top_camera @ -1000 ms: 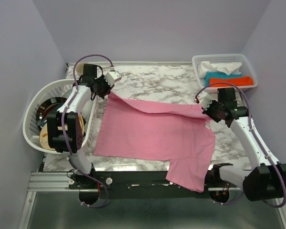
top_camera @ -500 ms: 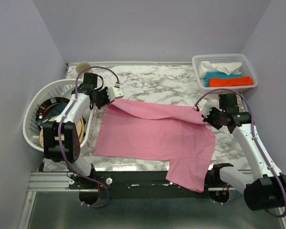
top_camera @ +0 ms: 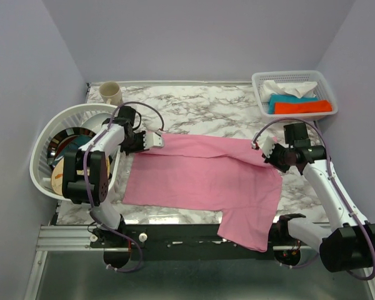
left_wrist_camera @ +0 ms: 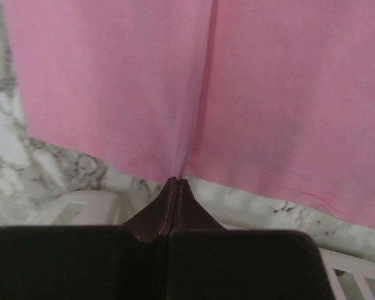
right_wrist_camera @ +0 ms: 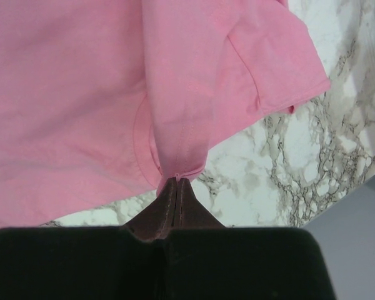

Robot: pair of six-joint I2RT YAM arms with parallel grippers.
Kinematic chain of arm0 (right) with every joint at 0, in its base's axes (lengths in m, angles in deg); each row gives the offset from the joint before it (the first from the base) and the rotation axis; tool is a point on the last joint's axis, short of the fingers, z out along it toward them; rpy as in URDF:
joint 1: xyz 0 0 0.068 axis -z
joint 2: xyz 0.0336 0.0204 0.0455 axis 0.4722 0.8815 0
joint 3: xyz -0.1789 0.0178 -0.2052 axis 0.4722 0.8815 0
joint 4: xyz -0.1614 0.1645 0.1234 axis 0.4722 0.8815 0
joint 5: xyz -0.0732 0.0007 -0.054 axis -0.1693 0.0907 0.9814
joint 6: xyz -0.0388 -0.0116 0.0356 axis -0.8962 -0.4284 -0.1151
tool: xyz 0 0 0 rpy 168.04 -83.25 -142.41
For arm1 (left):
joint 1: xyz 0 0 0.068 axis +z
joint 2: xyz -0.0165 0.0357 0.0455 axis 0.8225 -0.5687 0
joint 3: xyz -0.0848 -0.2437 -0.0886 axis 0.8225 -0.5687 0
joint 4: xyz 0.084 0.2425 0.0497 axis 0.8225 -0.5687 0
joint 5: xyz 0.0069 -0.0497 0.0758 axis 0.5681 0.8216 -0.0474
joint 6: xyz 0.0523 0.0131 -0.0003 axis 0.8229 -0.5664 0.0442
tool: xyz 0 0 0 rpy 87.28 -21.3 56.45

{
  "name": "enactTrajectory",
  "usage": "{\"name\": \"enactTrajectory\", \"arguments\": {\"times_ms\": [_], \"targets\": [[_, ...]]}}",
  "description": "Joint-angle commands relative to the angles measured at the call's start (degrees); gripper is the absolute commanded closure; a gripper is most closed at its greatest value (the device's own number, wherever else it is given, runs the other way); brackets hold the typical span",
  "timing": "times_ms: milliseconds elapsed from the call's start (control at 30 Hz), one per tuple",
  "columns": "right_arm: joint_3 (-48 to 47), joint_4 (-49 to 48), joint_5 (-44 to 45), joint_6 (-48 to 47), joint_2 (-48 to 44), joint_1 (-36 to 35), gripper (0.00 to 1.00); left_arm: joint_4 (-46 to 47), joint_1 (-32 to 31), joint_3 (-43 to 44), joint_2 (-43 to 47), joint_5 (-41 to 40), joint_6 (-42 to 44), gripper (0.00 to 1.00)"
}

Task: Roll the t-shirts
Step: Fold the T-shirt at the center of the board.

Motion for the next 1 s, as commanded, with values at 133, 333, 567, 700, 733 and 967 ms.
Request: {"name": "enactTrajectory", "arguments": {"times_ms": [133, 333, 567, 700, 733, 967], "targets": [[0.40, 2.39, -2.75, -0.43, 1.54, -0.55, 1.00, -6.48, 0.59, -1.68, -2.58, -7.63, 1.52, 1.00], [0.57, 3.00, -3.89, -2.18, 2.07, -0.63, 0.99, -6.13, 0.51, -2.21, -2.93, -8.95, 1.52, 1.00], [3.21, 8.44, -3.72, -8.07, 0.93, -0.63, 0.99, -5.78, 0.51, -2.21, -3.81, -11.06, 0.74, 1.00], [1.11, 13.19, -2.57, -8.43, 1.89, -0.37, 0.64, -7.79, 0.51, 0.07, -2.76, -8.52, -0.58, 0.75], [-0.38, 13.72, -4.05, -7.65, 2.68, 0.33, 0.60, -8.41, 0.51, 1.99, -2.32, -7.47, -0.93, 0.66], [-14.53, 9.01, -7.94, 3.94, 17.85, 0.86, 0.59, -12.20, -2.39, 13.23, -3.97, 0.01, -10.94, 0.51]]}}
